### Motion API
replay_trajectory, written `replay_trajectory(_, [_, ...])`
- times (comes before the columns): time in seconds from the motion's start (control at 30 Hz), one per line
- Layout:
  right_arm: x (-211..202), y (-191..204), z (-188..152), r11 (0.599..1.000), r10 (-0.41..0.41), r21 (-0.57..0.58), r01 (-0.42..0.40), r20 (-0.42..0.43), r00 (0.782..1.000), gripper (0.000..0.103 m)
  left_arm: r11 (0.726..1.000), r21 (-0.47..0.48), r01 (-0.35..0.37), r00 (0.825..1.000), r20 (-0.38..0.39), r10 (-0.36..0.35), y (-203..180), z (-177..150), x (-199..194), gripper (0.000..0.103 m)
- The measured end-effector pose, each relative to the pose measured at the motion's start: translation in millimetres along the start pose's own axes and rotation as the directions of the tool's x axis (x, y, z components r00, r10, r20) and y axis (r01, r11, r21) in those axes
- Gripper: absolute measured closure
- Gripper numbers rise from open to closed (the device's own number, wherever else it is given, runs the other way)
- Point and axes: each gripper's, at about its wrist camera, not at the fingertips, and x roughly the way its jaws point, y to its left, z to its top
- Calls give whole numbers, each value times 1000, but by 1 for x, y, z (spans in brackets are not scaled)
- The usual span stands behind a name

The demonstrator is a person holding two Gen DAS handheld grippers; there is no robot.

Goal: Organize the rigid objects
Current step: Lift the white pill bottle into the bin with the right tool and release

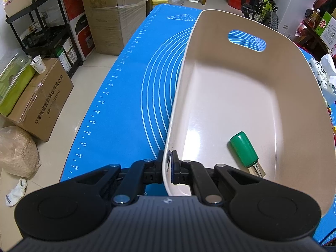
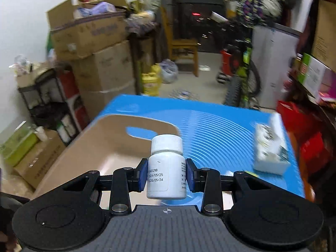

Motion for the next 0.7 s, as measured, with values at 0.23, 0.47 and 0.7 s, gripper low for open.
replay_trajectory(0.23, [36, 46, -7, 995, 59, -75, -65, -83, 995, 59, 1000, 13, -7, 1000, 2, 7, 0, 0, 0, 96])
replay_trajectory(0.47, [69, 78, -37, 981, 49, -174, -91, -230, 972, 59, 1000, 16, -19, 1000, 4, 19, -2, 0, 0, 95])
replay_trajectory(0.7, [90, 96, -59, 956, 45, -257, -141, -347, 937, 59, 999, 23, -34, 999, 4, 34, -4, 1, 0, 94])
